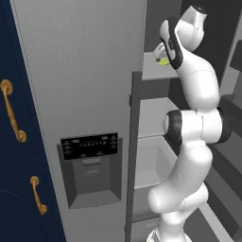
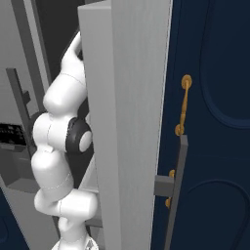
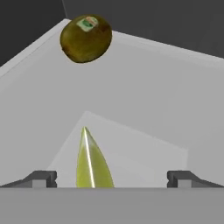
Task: Grab a lemon wedge from the fridge and one ice cube from the ice bowl, and put them in the glass of lemonade.
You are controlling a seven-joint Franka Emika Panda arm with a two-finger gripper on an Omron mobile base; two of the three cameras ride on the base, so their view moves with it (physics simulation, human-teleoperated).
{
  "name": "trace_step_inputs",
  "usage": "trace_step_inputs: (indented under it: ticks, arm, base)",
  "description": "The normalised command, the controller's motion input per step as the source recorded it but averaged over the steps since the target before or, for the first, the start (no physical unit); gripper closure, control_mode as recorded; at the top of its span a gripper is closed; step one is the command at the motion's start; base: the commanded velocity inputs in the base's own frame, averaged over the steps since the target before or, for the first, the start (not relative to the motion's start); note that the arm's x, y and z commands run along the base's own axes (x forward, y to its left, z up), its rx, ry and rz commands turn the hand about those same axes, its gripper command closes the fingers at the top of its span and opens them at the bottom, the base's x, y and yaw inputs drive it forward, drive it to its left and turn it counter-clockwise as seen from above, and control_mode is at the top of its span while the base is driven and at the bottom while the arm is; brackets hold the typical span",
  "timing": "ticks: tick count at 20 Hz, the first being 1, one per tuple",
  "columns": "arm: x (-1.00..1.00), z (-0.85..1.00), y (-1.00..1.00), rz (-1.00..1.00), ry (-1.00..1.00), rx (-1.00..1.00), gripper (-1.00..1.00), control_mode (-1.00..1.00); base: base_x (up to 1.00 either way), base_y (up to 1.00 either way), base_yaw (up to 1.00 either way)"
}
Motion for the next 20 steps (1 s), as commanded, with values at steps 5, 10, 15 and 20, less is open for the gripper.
trace_step_inputs:
  ticks: [5,10,15,20]
  arm:
    - [-0.10,-0.09,0.02,0.12,-0.03,0.00,-1.00,-1.00]
    - [-0.37,-0.39,0.09,0.07,-0.16,0.00,-1.00,-1.00]
    - [-0.08,-0.39,0.40,0.01,-0.17,-0.04,-1.00,-1.00]
    - [0.01,-0.37,0.24,-0.02,-0.06,-0.10,-1.00,-1.00]
  base:
    - [0.00,0.00,0.00]
    - [0.00,0.00,0.00]
    - [0.00,0.00,0.00]
    - [0.00,0.00,0.00]
